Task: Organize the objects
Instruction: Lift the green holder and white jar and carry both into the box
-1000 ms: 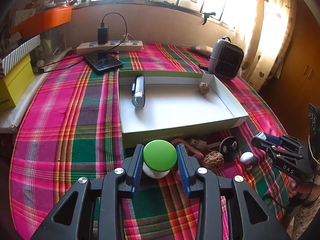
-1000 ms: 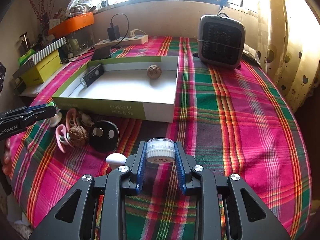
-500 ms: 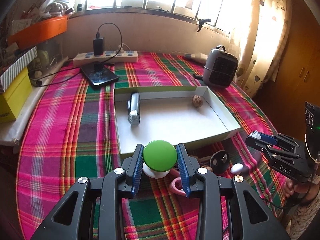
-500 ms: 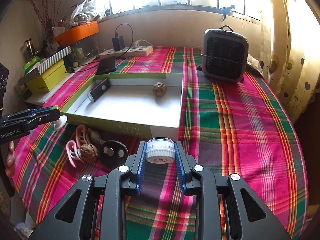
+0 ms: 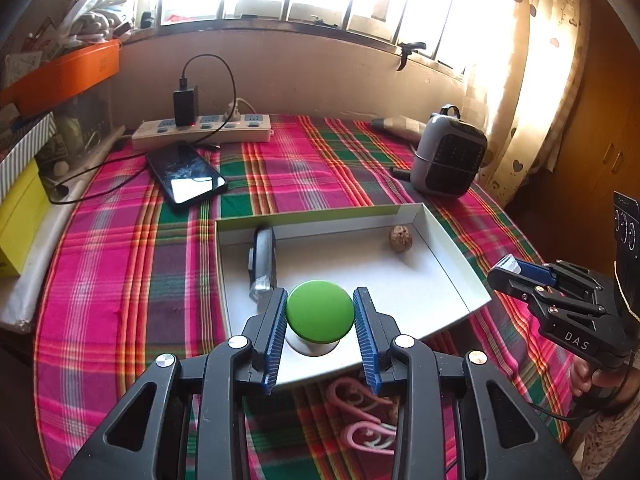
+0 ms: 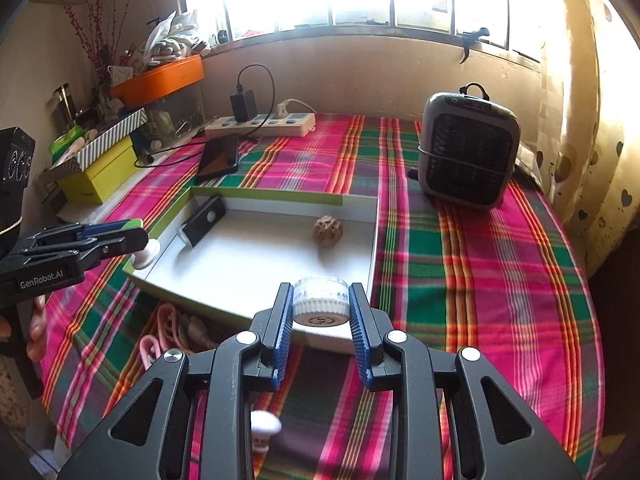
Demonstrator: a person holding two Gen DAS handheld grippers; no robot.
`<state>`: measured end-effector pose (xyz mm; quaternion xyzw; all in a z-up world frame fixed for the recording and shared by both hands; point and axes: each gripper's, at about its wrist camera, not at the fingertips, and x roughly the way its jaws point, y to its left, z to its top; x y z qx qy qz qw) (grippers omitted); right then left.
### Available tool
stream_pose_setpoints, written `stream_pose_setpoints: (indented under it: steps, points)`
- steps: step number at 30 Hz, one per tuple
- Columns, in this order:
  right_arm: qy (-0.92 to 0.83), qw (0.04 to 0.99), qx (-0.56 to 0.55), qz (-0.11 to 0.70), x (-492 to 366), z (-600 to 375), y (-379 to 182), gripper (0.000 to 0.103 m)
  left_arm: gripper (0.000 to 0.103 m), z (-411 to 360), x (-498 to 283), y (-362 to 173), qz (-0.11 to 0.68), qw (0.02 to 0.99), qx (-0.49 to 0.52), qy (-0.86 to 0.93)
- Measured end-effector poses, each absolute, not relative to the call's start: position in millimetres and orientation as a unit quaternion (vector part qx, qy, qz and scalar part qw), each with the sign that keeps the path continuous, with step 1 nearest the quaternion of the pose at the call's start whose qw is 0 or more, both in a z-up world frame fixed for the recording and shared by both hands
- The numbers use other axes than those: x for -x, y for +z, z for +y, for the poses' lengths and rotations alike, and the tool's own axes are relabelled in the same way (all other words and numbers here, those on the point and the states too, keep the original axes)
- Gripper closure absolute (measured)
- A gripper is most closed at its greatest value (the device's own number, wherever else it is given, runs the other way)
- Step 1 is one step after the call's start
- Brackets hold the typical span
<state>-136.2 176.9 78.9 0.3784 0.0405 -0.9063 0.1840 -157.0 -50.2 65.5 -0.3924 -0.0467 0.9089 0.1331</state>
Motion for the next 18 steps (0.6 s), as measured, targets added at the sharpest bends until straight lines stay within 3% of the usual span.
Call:
stream_pose_setpoints:
  steps: [18]
  points:
    - [-0.883, 0.185, -0.425, 0.071, 203.5, 155.8, 46.0, 0.074, 0.072, -29.6, 233.8, 37.9, -0.027, 0.139, 0.428, 0.893]
